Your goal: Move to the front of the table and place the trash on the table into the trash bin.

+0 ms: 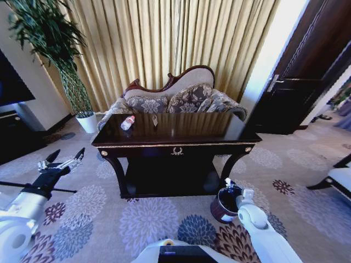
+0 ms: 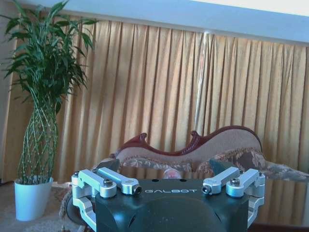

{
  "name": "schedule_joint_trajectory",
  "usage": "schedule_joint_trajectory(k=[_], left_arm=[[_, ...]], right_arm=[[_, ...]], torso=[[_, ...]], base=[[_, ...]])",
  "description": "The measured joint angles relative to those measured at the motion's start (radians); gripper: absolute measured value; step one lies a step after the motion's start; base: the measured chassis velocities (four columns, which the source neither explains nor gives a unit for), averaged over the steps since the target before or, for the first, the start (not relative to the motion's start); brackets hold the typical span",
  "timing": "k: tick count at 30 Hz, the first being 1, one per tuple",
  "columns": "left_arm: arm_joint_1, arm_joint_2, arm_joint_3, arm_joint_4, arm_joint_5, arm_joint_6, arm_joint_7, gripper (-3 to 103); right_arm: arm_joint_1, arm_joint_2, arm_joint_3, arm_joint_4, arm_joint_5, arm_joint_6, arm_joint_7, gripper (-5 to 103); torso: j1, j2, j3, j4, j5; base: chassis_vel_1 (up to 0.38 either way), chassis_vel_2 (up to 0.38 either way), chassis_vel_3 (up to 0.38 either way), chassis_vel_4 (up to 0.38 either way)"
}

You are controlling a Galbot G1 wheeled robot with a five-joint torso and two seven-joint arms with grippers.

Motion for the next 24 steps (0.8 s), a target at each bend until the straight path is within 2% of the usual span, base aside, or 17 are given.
schedule_joint_trajectory(k=[2,7,13,14,15,16,19,21,24], left_arm=[[0.0,-0.002,-0.001,-0.008,0.0,-0.002,0.0,100],[0.003,-0.005,-0.002,-0.013,0.0,-0.003,0.002,100],[0.009,-0.007,-0.005,-0.015,0.0,-0.005,0.007,100],[0.009,-0.008,-0.005,-0.017,0.001,-0.005,0.007,100],[0.009,-0.01,-0.005,-0.022,0.001,-0.005,0.007,100],[0.009,-0.01,-0.005,-0.022,0.001,-0.005,0.007,100],[0.008,-0.016,-0.001,-0.035,0.002,-0.005,0.007,100],[0.007,-0.017,0.002,-0.036,0.002,-0.004,0.007,100],[0.007,-0.022,0.007,-0.035,0.006,-0.004,0.008,100]], right_arm=[[0.046,-0.008,-0.001,-0.117,-0.011,0.015,-0.002,0],[0.095,-0.025,0.003,-0.249,-0.016,0.041,-0.004,0],[0.102,-0.032,0.006,-0.275,-0.011,0.052,-0.007,0],[0.099,-0.031,0.006,-0.269,-0.012,0.052,-0.007,-3],[0.097,-0.029,0.006,-0.263,-0.015,0.052,-0.007,2],[0.097,-0.029,0.006,-0.263,-0.015,0.052,-0.007,2],[0.088,-0.023,0.004,-0.241,-0.032,0.052,-0.007,18],[0.087,-0.022,0.003,-0.237,-0.037,0.052,-0.007,18],[0.084,-0.021,0.003,-0.236,-0.049,0.05,-0.008,33]], torso=[[0.0,0.0,0.0,-0.0004,0.0],[0.0,0.0,0.0,-0.0004,0.0],[0.0,0.0,0.0,-0.0003,-0.0001],[0.0,0.0,0.0,-0.0003,-0.0002],[0.0,0.0,0.0,-0.0003,-0.0002],[0.0,0.0,0.0,-0.0003,-0.0002],[0.0,0.0,0.0,-0.0003,-0.0001],[0.0,0.0,0.0,-0.0003,-0.0001],[0.0,0.0,0.0,-0.0004,-0.0001]], base=[[0.0,0.0,0.0,0.0],[0.0,0.0,0.0,0.0],[0.0,0.0,0.0,0.0],[0.0,0.0,0.0,0.0],[0.0,0.0,0.0,0.0],[0.0,0.0,0.0,0.0],[0.0,0.0,0.0,0.0],[0.0,0.0,0.0,0.0],[0.0,0.0,0.0,0.0]])
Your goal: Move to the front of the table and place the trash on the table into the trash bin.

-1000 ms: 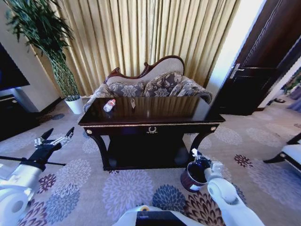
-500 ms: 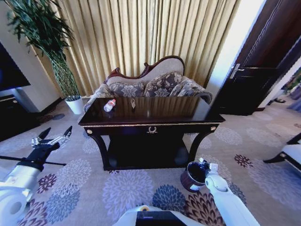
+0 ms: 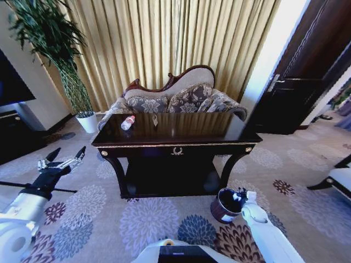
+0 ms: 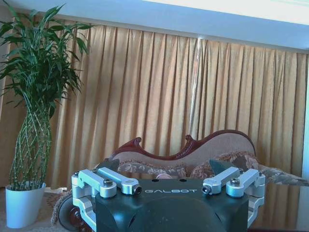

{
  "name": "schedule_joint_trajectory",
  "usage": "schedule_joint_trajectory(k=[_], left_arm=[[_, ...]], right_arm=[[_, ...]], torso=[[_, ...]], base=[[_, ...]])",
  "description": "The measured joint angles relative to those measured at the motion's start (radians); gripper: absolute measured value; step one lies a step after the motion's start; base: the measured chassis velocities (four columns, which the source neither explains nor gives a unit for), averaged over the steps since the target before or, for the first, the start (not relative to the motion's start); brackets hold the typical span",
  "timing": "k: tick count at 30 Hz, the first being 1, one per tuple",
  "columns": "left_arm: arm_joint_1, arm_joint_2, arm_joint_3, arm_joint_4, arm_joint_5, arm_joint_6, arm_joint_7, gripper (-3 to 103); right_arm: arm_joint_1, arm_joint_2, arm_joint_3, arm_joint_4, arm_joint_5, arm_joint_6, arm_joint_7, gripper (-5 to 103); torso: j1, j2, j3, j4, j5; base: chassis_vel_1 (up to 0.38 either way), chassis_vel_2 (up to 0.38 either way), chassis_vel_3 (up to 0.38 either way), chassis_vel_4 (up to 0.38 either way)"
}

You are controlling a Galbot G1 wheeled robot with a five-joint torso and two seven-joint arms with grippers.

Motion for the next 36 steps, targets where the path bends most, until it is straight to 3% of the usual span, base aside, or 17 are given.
schedule_joint_trajectory(k=[1,4,6,13,15,18,36], left_arm=[[0.0,0.0,0.0,0.0,0.0,0.0,0.0,100],[0.004,-0.002,0.0,0.002,0.001,0.0,0.002,100],[0.004,-0.002,0.0,0.003,0.001,0.0,0.003,100],[0.004,-0.001,-0.001,0.008,0.001,-0.001,0.006,100],[0.005,-0.001,-0.001,0.009,0.001,-0.001,0.007,100],[0.007,-0.001,-0.002,0.01,0.001,-0.002,0.009,100],[0.007,-0.006,-0.001,0.011,0.001,-0.002,0.014,100]], right_arm=[[0.0,0.0,0.0,0.0,0.0,0.0,0.0,33],[-0.001,0.0,0.001,-0.003,-0.003,-0.001,0.0,50],[-0.002,-0.001,0.002,-0.003,-0.003,-0.002,0.0,50],[-0.007,0.0,0.003,0.005,-0.007,-0.003,-0.001,83],[-0.008,0.001,0.002,0.006,-0.008,-0.004,-0.001,83],[-0.008,0.004,0.001,0.008,-0.009,-0.005,-0.001,97],[-0.009,0.003,0.001,0.011,-0.005,-0.009,-0.001,100]], torso=[[0.0,0.0,0.0,0.0,0.0],[0.0,0.0,0.0,0.0001,0.0],[0.0,0.0,0.0,0.0001,0.0],[0.0,0.0,0.0,0.0,0.0],[0.0,0.0,0.0,0.0001,0.0],[0.0,0.0,0.0,0.0001,0.0],[0.0,0.0,0.0,0.0,0.0]], base=[[0.0,0.0,0.0,0.0],[0.0,0.0,0.0,0.0],[0.0,0.0,0.0,0.0],[0.0,0.0,0.0,0.0],[0.0,0.0,0.0,0.0],[0.0,0.0,0.0,0.0],[0.0,0.0,0.0,0.0]])
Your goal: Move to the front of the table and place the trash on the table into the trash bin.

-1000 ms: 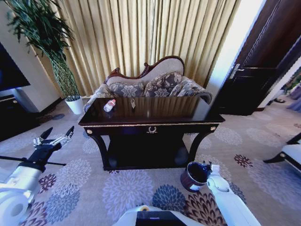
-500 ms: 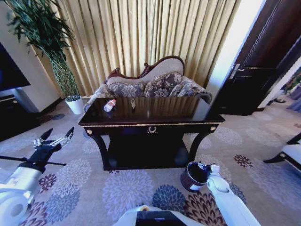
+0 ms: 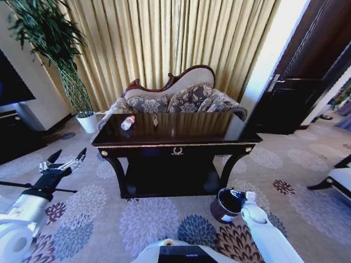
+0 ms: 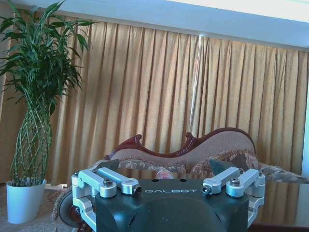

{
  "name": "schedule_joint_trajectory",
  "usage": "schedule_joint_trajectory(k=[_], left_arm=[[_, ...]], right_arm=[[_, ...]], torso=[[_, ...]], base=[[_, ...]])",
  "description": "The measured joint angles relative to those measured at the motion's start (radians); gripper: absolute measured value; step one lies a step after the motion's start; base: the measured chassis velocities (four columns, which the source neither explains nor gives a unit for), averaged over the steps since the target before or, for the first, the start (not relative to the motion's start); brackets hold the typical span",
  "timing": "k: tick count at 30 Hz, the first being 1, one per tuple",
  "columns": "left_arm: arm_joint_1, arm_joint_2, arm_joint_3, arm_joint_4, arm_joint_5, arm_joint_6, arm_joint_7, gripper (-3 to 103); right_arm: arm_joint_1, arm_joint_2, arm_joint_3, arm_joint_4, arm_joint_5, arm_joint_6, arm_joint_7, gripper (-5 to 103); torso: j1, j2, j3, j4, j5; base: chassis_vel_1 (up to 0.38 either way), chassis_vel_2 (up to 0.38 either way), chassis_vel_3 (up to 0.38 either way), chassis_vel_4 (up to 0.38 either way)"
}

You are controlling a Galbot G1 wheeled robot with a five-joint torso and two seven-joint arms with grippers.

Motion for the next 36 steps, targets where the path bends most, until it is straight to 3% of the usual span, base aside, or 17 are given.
schedule_joint_trajectory(k=[11,14,26,36], left_arm=[[0.001,-0.002,-0.002,0.0,0.0,0.0,0.001,100],[0.002,-0.003,-0.002,0.0,0.0,0.0,0.003,100],[0.002,-0.012,0.0,0.011,0.003,0.0,0.005,100],[0.001,-0.013,0.008,0.031,0.02,-0.002,0.006,100]], right_arm=[[-0.013,0.001,0.004,0.022,0.005,-0.001,0.0,100],[-0.037,-0.001,0.013,0.095,0.003,-0.002,0.0,100],[-0.25,-0.03,0.048,0.69,0.062,-0.036,-0.023,100],[-0.302,-0.037,0.056,1.008,0.164,-0.081,0.005,100]], torso=[[0.0,0.0,0.0,0.0,0.0],[0.0,0.0,0.0,0.0,0.0001],[0.0,0.0,0.0,0.0,-0.0002],[0.0,0.0,0.0,0.0002,-0.0001]], base=[[0.0,0.0,0.0,0.0],[0.0,0.0,0.0,0.0],[0.0,0.0,0.0,0.0],[0.0,0.0,0.0,0.0]])
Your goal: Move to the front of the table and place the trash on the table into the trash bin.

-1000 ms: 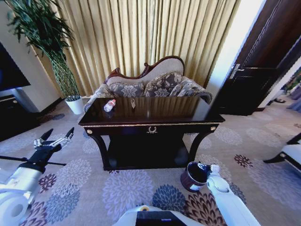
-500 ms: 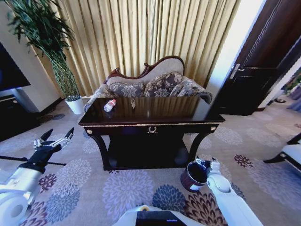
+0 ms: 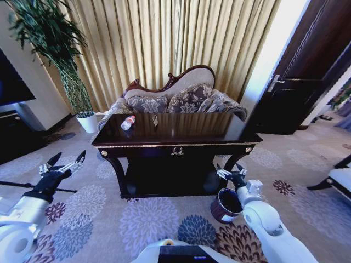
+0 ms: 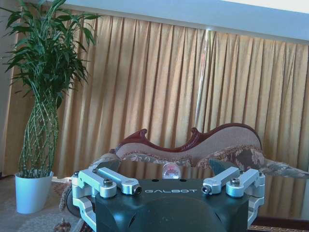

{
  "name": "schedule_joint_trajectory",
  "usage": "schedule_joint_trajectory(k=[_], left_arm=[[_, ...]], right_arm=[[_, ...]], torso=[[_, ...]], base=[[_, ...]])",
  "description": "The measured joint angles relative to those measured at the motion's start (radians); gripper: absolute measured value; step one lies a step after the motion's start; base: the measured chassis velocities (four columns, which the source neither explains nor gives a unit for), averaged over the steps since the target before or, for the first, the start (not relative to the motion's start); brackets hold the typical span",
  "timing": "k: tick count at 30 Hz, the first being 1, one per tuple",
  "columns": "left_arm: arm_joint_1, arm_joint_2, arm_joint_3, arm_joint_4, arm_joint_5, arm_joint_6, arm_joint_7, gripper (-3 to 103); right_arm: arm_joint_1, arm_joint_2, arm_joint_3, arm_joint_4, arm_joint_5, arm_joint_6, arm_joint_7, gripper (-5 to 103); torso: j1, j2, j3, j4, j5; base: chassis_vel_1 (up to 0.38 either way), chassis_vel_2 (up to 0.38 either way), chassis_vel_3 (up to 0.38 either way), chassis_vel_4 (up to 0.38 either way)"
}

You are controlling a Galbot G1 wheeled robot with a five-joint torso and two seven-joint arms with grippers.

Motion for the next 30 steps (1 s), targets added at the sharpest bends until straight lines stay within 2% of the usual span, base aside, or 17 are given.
schedule_joint_trajectory(k=[4,8,18,30], left_arm=[[-0.007,0.005,-0.001,0.006,0.0,0.0,-0.001,100],[-0.008,0.006,-0.001,0.002,0.0,0.001,-0.002,100],[-0.003,0.008,-0.008,-0.015,0.0,0.005,-0.005,100],[-0.001,0.008,-0.009,-0.027,0.0,0.006,-0.007,100]], right_arm=[[-0.026,-0.006,0.022,0.118,0.024,-0.007,0.006,100],[-0.039,-0.011,0.037,0.148,0.026,-0.009,0.006,100],[-0.033,-0.013,0.044,0.135,0.022,-0.011,-0.033,100],[-0.025,-0.016,0.043,0.122,0.01,-0.008,-0.04,100]], torso=[[0.0,0.0,0.0,-0.0002,-0.0001],[0.0,0.0,0.0,-0.0002,0.0001],[0.0,0.0,0.0,-0.0002,0.0002],[0.0,0.0,0.0,-0.0002,0.0]], base=[[0.0,0.0,0.0,0.0],[0.0,0.0,0.0,0.0],[0.0,0.0,0.0,0.0],[-0.025,0.025,0.025,-0.022]])
